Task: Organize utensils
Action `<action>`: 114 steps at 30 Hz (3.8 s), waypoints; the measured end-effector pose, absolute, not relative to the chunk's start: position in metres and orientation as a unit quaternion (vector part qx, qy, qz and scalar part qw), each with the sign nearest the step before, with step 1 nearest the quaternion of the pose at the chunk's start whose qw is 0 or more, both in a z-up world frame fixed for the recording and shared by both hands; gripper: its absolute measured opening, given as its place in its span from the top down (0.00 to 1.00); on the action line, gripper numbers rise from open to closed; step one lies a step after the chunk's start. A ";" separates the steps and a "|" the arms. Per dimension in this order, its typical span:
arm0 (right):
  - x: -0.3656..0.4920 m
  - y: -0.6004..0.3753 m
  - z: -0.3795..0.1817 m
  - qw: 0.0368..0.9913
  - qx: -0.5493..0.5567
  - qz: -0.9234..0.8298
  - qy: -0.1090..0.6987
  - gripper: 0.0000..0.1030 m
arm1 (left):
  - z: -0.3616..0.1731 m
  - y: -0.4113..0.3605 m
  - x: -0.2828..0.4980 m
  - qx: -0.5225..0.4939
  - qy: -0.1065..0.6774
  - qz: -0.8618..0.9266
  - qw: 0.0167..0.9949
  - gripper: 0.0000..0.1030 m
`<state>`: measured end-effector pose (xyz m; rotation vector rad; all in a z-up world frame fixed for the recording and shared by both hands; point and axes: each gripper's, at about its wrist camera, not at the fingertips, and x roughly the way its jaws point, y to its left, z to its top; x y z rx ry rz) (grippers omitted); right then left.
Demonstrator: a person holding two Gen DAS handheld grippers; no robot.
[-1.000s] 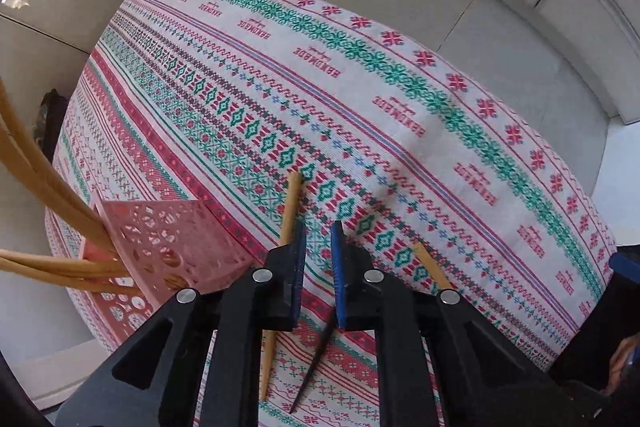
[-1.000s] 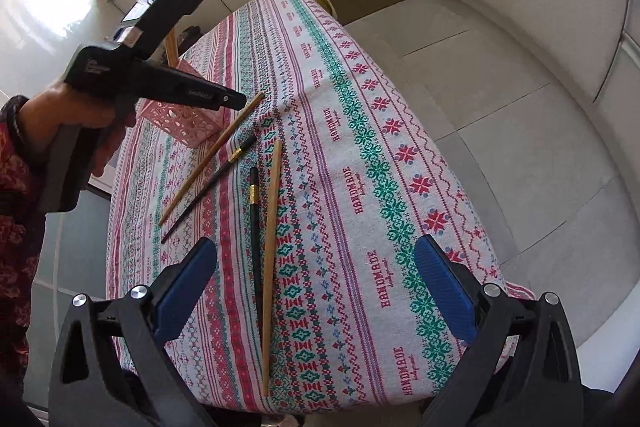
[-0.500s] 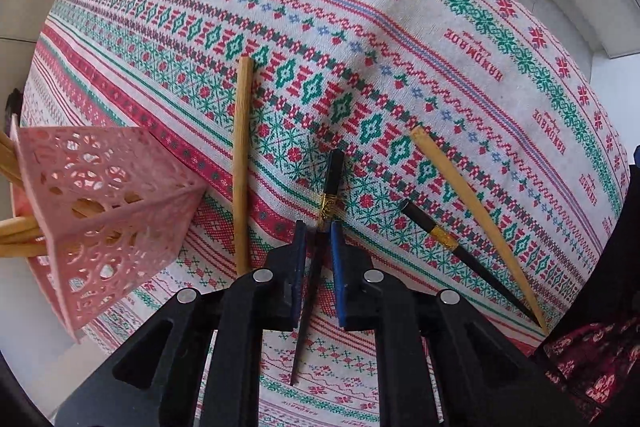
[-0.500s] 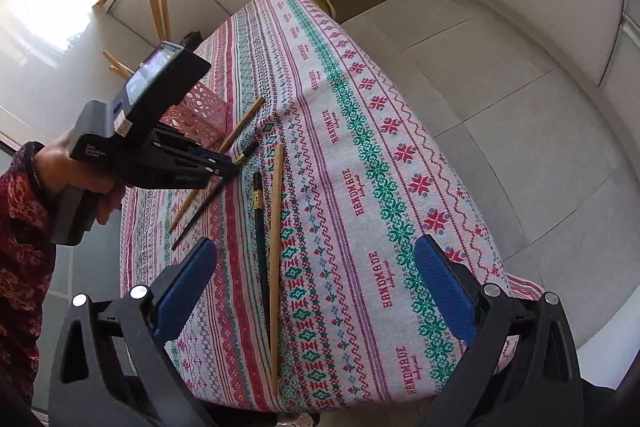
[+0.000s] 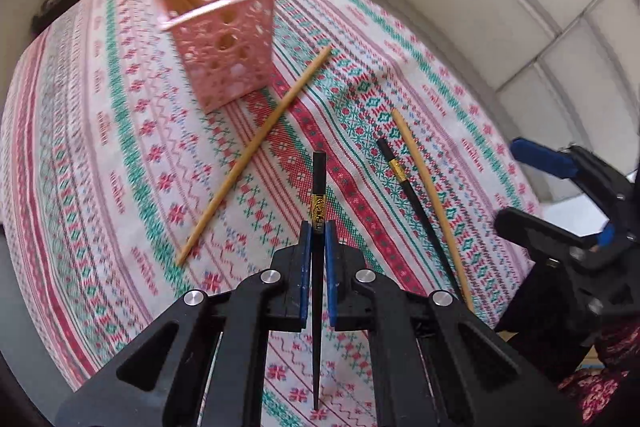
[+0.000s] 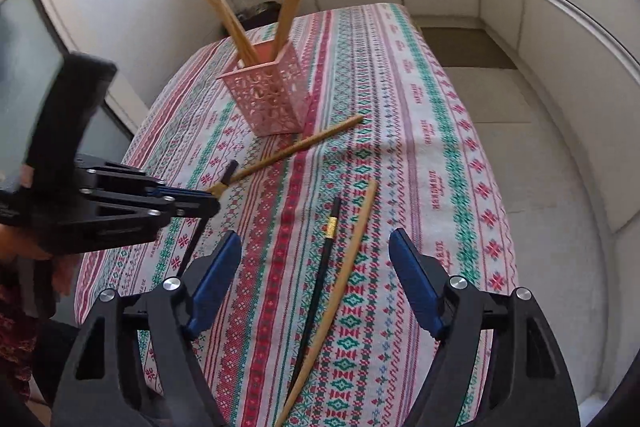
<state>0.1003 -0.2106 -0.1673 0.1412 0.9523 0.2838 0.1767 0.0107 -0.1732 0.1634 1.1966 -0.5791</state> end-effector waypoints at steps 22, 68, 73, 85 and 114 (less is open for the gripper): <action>0.171 -0.177 -0.228 0.815 0.018 0.106 0.570 0.65 | -0.121 0.040 0.127 -0.036 0.459 -0.284 0.841 0.94; 0.109 -0.189 0.022 0.968 0.083 0.115 0.208 0.93 | 0.020 0.015 0.124 -0.047 0.251 -0.204 0.945 0.94; 0.135 -0.192 0.038 0.971 0.089 0.117 0.187 0.93 | 0.023 0.011 0.165 -0.060 0.242 -0.183 0.951 0.94; 0.184 -0.188 0.019 0.970 0.092 0.118 0.193 0.93 | -0.024 0.003 0.228 -0.038 0.282 -0.145 0.948 0.93; 0.206 -0.159 -0.001 0.972 0.074 0.114 0.190 0.93 | 0.023 0.050 0.167 -0.084 0.181 -0.109 0.974 0.07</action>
